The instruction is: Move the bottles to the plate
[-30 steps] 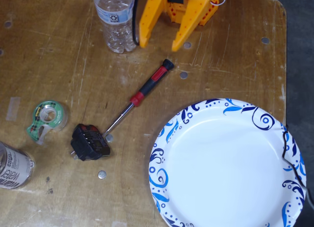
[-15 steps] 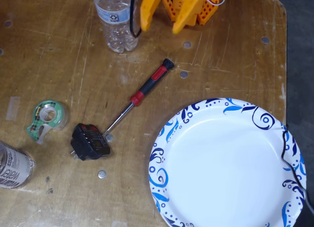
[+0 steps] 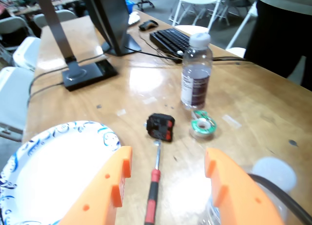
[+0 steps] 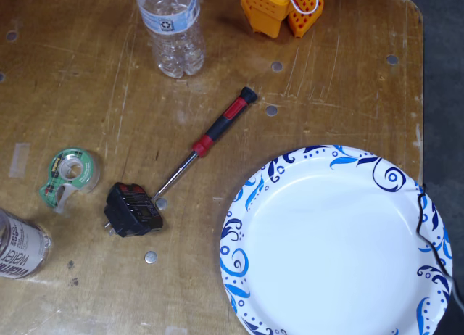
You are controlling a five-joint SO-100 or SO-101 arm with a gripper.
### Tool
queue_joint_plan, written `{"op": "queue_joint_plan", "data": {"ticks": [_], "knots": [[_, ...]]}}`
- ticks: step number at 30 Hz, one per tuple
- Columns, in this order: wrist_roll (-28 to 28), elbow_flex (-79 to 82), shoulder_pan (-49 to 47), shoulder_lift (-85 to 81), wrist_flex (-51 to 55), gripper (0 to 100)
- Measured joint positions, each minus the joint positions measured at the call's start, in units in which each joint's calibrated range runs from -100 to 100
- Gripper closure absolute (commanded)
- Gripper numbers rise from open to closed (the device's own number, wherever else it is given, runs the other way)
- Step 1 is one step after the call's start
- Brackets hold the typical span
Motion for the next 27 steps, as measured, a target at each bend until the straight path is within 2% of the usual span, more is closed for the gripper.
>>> {"op": "queue_joint_plan", "data": {"ticks": [7,12,18,27], "knots": [[1.67,-6.56,4.74,-1.59,10.21,83],[2.24,-3.15,6.93,-7.8,10.47,83],[4.48,5.22,18.96,-16.28,10.21,83],[5.47,11.78,20.78,-18.62,10.21,83]]}}
